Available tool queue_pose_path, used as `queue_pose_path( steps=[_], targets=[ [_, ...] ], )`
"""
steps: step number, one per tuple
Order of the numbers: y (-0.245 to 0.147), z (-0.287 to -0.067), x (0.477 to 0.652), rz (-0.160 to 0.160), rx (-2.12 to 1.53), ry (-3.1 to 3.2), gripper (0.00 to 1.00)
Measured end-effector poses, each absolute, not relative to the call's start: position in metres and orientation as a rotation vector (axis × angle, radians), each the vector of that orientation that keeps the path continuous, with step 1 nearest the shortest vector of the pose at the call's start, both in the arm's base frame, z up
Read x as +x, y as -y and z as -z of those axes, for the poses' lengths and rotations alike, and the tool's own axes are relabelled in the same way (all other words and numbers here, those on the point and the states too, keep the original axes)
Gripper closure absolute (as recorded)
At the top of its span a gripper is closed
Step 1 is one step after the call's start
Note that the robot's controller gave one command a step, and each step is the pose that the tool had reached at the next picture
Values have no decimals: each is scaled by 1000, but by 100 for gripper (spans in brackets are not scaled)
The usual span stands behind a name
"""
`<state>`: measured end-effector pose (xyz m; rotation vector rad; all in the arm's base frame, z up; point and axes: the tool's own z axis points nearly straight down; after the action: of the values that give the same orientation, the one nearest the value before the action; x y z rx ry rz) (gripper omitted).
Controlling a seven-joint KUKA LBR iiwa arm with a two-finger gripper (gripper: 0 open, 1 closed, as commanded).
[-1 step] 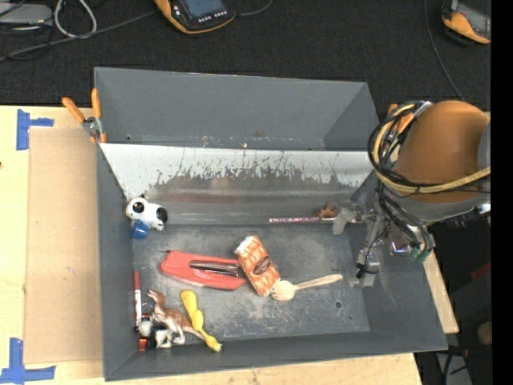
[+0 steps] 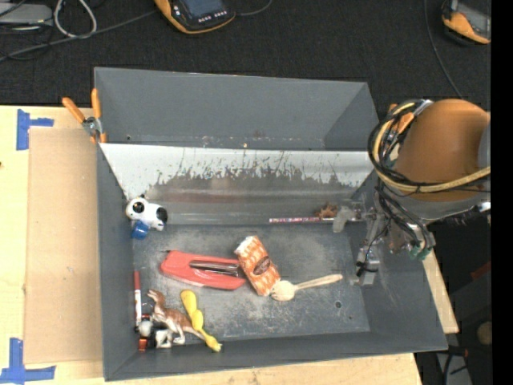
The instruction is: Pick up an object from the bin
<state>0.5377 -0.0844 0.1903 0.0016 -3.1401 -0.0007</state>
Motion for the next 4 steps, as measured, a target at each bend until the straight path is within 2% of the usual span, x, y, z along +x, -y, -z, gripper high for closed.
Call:
queue_pose_path(
  steps=[1, 2, 3, 4],
  targets=[
    [79, -119, 546, 1, 199, 3136, 0],
    [76, -85, 546, 2, 266, 3128, 0],
    [71, -100, 534, 5, 136, 3135, 0],
    [86, -67, 538, 5, 158, 3130, 0]
  ],
)
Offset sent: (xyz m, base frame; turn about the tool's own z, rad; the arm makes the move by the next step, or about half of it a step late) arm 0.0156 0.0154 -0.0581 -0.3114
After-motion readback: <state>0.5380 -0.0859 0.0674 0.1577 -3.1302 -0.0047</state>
